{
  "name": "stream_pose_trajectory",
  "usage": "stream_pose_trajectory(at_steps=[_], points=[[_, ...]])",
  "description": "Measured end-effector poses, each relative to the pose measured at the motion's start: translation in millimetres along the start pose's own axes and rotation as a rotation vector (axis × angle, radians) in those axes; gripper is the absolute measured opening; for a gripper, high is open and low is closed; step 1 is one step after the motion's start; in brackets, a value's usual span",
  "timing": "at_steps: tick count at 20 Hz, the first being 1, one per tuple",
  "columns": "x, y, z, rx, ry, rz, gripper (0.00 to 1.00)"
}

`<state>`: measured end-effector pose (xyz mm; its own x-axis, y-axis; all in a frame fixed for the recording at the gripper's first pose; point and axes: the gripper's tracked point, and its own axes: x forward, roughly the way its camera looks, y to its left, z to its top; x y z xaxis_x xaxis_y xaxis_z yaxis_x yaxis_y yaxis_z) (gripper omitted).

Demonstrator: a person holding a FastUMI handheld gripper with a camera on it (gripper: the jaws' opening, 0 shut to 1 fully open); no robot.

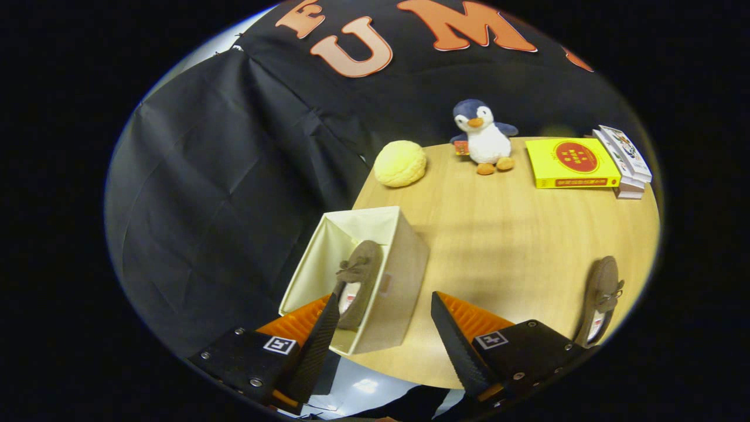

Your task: Open the storage box then place both shoes into the box .Put the left shoe in first, then the right shoe, with the right side of both shoes facing outward in a uniform manner.

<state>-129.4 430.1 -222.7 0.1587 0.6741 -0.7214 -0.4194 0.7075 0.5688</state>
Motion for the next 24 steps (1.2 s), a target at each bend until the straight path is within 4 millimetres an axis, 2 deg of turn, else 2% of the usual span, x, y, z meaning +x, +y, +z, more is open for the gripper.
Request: stream_pose_trajectory(at_steps=[4,5,8,13,16,20,22,24], points=[[-35.0,-76.0,2.6,-0.002,-0.061,-0.095,0.97],[-42.2,-84.8,-3.9,-0.004,-0.079,-0.124,0.97],[-62.7,-139.1,-14.3,-0.009,-0.096,-0.216,0.97],[-88.0,-228.4,-48.4,-0.041,-0.082,-0.372,0.98],[-97.7,-280.3,-73.5,-0.009,-0.057,-0.447,0.98],[-97.9,-333.6,-101.2,-0.012,-0.015,-0.51,0.94],[-89.3,-354.3,-115.6,-0.022,0.013,-0.523,0.91],[-79.7,-367.6,-120.8,-0.03,0.022,-0.531,0.86]])
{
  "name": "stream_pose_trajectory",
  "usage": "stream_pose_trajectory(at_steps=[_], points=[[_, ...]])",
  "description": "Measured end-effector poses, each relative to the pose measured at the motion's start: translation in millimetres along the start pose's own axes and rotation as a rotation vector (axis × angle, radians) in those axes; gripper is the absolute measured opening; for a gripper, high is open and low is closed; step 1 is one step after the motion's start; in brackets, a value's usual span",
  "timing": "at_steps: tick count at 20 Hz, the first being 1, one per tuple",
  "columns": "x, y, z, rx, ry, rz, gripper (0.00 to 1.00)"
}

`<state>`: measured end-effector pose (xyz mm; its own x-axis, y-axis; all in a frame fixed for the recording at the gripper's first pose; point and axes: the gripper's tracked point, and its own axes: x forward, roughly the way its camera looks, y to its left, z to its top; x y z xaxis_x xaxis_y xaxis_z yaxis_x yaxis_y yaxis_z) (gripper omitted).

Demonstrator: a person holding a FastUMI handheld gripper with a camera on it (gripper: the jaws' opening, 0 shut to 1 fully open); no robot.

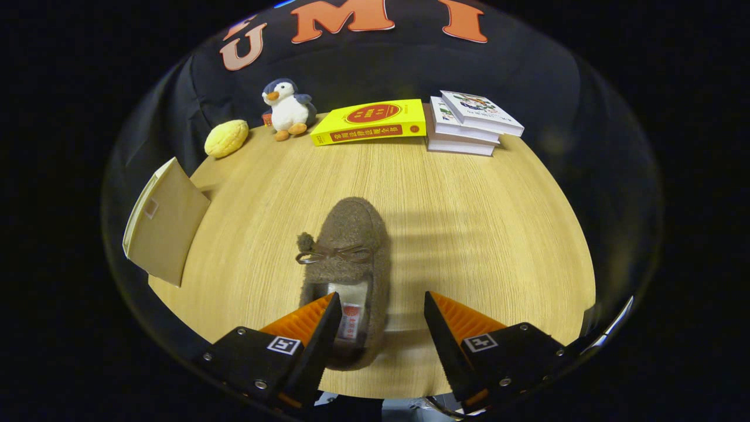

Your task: Open the storage box then place both shoes into the box .Put the left shoe in first, then the right shoe, with the right side of both shoes facing outward in a uniform manner.

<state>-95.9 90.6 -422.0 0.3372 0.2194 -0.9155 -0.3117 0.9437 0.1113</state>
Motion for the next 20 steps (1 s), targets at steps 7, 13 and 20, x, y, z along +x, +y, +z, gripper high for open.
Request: stream_pose_trajectory(at_steps=[7,13,20], points=[[41.7,3.2,7.5,0.025,-0.015,-0.016,0.53],[52.2,10.5,1.1,0.174,0.039,-0.01,0.09],[20.3,36.7,13.7,0.179,0.037,-0.001,0.06]])
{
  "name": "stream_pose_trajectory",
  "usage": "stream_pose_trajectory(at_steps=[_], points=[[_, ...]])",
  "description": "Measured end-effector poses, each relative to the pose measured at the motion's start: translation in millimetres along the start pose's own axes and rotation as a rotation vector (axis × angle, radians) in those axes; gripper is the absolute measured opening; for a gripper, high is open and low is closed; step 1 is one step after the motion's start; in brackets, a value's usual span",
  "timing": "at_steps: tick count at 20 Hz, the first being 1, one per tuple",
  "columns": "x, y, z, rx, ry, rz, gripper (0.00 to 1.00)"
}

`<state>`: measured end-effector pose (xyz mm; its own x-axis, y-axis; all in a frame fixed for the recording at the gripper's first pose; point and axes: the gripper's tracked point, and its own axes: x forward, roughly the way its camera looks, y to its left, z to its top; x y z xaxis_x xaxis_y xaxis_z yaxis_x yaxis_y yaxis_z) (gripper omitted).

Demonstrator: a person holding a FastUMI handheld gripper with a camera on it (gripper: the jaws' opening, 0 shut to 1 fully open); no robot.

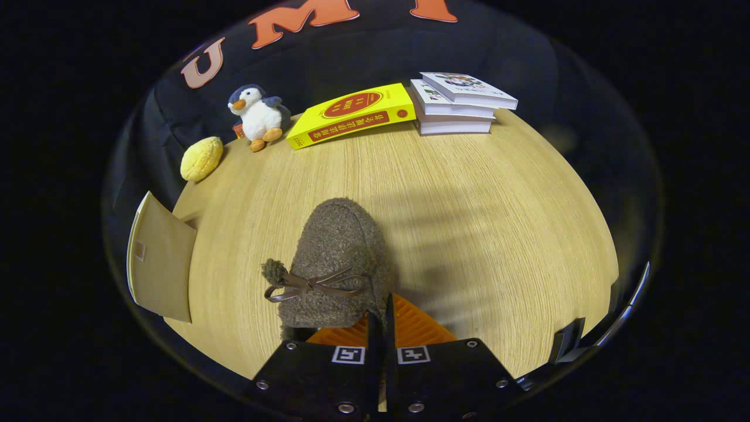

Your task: Open the storage box then place both shoes into the box .Put the left shoe in first, then the right shoe, with the right side of both shoes facing outward in a uniform manner.

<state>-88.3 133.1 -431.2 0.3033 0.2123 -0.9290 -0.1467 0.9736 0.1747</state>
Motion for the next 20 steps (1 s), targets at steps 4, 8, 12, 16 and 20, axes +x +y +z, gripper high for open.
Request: stream_pose_trajectory(at_steps=[4,8,12,16,20], points=[[-29.1,39.2,14.4,0.002,-0.013,0.046,0.06],[-56.6,85.0,25.3,-0.014,0.001,0.081,0.06],[-80.6,143.4,40.4,-0.034,0.006,0.14,0.06],[-100.7,211.4,55.0,-0.074,-0.006,0.217,0.06],[-111.6,275.9,62.1,-0.119,-0.006,0.269,0.06]])
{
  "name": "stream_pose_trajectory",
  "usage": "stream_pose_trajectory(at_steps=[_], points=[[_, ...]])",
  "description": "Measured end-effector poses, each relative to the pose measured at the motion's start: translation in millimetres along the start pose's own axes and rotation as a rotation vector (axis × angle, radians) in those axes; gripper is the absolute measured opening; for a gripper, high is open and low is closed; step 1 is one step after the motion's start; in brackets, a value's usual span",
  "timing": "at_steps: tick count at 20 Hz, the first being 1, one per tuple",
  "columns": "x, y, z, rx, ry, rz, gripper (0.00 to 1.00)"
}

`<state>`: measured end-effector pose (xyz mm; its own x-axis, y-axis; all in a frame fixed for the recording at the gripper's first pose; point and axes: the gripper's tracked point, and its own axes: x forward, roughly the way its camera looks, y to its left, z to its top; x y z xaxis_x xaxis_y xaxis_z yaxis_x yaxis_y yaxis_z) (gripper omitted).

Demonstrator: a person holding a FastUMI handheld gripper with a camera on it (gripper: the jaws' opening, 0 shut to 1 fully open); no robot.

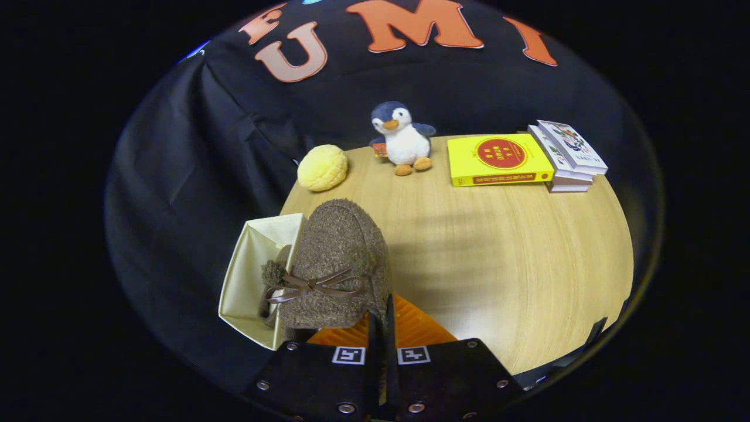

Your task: Open the storage box then place both shoes into the box .Put the left shoe in first, then the right shoe, with the right side of both shoes facing outward in a uniform manner.

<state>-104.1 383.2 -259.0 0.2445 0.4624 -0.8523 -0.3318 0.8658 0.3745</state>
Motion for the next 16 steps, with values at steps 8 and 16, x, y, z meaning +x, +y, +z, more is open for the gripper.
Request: stream_pose_trajectory(at_steps=[8,16], points=[[30.6,113.1,7.8,-0.093,0.024,0.063,0.06],[78.4,157.5,-8.7,-0.085,0.089,0.031,0.06]])
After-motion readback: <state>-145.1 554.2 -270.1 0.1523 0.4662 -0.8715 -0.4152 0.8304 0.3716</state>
